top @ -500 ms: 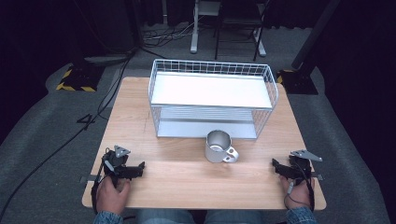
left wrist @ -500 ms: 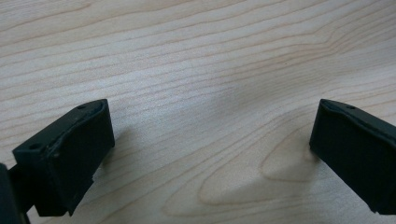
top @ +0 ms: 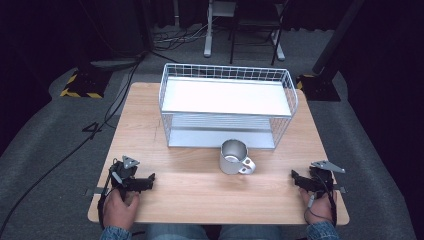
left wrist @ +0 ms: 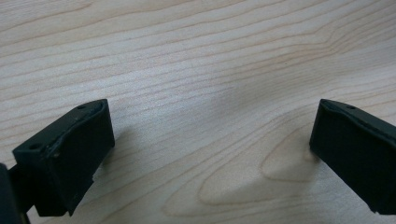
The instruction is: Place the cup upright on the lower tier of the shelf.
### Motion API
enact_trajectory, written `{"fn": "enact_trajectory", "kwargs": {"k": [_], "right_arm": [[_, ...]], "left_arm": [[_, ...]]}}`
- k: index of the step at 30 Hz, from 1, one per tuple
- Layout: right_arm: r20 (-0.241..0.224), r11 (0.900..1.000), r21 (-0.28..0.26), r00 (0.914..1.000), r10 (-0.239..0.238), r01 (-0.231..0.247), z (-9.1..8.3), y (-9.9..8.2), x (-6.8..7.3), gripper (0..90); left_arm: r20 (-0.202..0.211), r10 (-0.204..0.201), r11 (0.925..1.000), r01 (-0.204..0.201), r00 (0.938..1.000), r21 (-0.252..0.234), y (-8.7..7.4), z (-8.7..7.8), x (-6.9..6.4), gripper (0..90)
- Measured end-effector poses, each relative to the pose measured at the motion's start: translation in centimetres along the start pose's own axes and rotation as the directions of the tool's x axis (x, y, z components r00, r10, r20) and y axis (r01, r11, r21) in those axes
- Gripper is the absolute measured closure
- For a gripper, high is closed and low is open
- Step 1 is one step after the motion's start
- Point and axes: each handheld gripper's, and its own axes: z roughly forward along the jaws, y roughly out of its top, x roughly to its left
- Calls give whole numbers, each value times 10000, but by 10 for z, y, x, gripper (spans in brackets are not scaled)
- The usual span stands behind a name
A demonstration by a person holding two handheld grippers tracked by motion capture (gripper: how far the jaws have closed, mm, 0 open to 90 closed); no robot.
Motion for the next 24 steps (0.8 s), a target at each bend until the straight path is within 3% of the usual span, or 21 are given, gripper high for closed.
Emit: {"fn": "enact_trajectory", "kwargs": {"k": [10,12,17,24], "right_arm": [[-91,10000,53,9999,-55,56,0,0,0,221],[-238,9999,72,9997,-70,72,0,0,-1,244],[-824,9991,190,9958,403,-388,-6,6,-3,318],[-1042,9987,-315,9936,-424,393,-22,18,10,334]], "left_arm": [[-4,0,10000,0,10000,9,0,0,0,2],[8,-54,10000,54,10000,-10,0,0,0,2],[-1,-9,10000,9,10000,16,0,0,0,2],[13,-68,10000,68,10000,-2,0,0,0,2]]}}
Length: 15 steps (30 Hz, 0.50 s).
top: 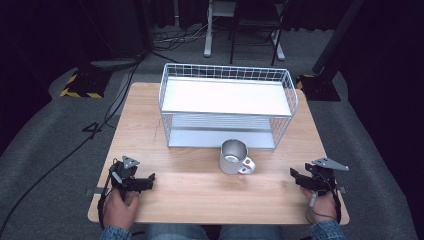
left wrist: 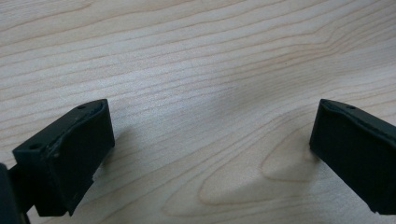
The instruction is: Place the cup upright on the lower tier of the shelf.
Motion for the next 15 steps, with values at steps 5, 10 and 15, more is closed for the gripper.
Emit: {"fn": "enact_trajectory", "kwargs": {"k": [5,10,15], "right_arm": [[-316,9992,-337,9993,-203,192,-11,7,9,335],[-689,9974,-606,9967,-427,385,-22,17,19,340],[-1045,9947,-919,9929,-565,469,-30,26,28,359]], "left_arm": [[1,25,10000,-25,10000,8,0,0,0,2],[1,31,10000,-31,10000,8,0,0,0,2],[-2,5,10000,-5,10000,2,0,0,0,2]]}}
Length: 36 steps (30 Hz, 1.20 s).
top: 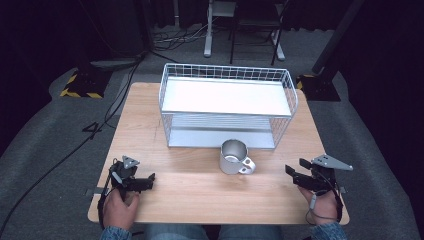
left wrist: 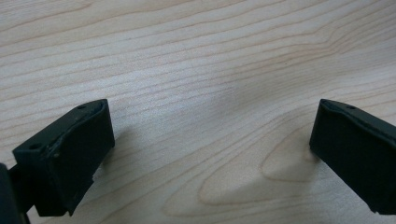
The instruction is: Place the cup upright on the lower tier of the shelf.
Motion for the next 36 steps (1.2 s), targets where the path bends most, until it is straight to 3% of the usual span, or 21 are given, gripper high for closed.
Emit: {"fn": "enact_trajectory", "kwargs": {"k": [6,20,24,30,36], "right_arm": [[-567,9999,-104,9984,32,-38,-2,10,11,371],[-1578,9970,-345,9847,-738,692,2,29,45,375],[-1929,9968,-321,9781,-774,726,6,32,52,372],[-2644,9929,-37,9574,-1158,1190,18,35,62,342],[-2968,9873,168,9437,-1461,1582,30,36,71,339]], "left_arm": [[1,27,10000,-27,10000,-4,0,0,0,2],[-1,26,10000,-26,10000,-4,0,0,0,2],[-1,26,10000,-26,10000,-5,0,0,0,2],[-4,32,10000,-32,10000,0,0,0,0,2],[-3,41,10000,-41,10000,-1,0,0,0,2]]}}
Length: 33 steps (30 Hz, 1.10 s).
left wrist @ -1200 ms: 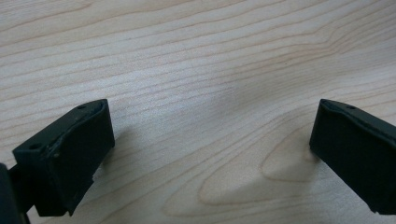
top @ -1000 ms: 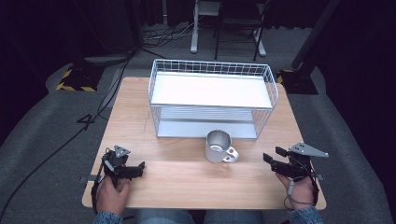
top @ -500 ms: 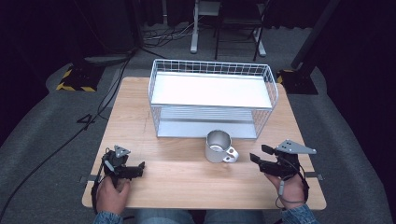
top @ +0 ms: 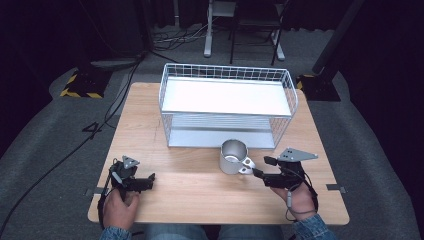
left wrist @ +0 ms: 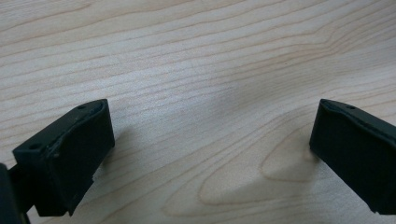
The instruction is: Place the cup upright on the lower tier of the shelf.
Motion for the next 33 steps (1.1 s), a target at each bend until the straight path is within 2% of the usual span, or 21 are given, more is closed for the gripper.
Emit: {"fn": "enact_trajectory", "kwargs": {"k": [13,20,24,28,33], "right_arm": [[-151,9992,265,9994,-302,306,27,1,2,337],[-202,9973,611,9990,-394,406,41,-1,3,351],[-131,9955,795,9987,-499,508,46,-3,3,427],[136,9952,753,9978,-642,630,46,-4,3,556],[131,9932,717,9956,-926,914,44,-3,5,689]], "left_arm": [[-11,31,10000,-31,10000,6,0,0,0,2],[-3,-13,10000,13,10000,2,0,0,0,2],[-3,-10,10000,10,10000,6,0,0,0,2],[1,-10,10000,10,10000,2,0,0,0,2],[0,-10,10000,10,10000,-1,0,0,0,2]]}}
